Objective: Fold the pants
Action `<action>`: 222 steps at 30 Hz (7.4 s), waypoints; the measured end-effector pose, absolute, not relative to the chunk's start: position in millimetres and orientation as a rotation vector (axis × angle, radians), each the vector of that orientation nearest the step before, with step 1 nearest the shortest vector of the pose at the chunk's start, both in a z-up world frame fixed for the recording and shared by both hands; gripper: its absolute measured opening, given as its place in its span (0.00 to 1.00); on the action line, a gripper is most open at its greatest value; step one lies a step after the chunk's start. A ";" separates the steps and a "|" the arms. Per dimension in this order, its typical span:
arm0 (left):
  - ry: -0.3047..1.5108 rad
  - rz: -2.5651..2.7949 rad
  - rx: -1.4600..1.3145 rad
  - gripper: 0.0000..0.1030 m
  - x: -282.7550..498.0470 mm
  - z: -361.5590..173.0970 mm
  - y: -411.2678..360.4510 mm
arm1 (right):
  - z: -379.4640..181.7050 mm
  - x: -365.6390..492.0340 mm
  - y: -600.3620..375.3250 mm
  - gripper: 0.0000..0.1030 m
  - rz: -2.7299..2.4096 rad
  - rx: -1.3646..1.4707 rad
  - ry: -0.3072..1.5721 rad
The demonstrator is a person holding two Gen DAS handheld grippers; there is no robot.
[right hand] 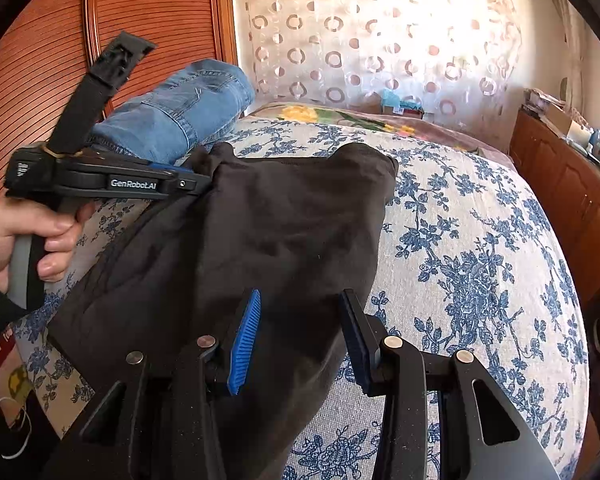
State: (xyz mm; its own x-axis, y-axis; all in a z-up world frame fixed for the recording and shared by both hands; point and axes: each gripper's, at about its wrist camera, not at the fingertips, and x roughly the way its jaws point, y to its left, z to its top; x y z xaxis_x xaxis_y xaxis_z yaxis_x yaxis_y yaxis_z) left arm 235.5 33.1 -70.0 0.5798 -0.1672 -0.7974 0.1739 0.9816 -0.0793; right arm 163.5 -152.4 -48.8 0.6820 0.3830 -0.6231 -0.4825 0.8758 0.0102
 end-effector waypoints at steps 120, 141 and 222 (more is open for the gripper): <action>0.797 -0.239 -0.108 0.51 34.4 -60.2 45.7 | -44.7 61.4 -181.2 0.42 0.554 -0.166 0.701; 0.824 -0.242 -0.089 0.51 48.0 -78.5 37.6 | -50.7 69.8 -168.3 0.42 0.504 -0.141 0.712; 0.739 -0.230 -0.063 0.13 201.3 -19.4 54.0 | 14.1 220.3 -131.4 0.09 0.470 -0.075 0.643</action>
State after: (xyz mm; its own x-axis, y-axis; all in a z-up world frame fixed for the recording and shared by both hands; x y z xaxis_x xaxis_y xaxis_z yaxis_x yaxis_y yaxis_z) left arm 201.3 54.0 -19.4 0.7150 -0.2296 -0.6603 0.1854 0.9730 -0.1376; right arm 220.3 -131.4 14.1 0.6993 0.3990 -0.5931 -0.4447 0.8925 0.0761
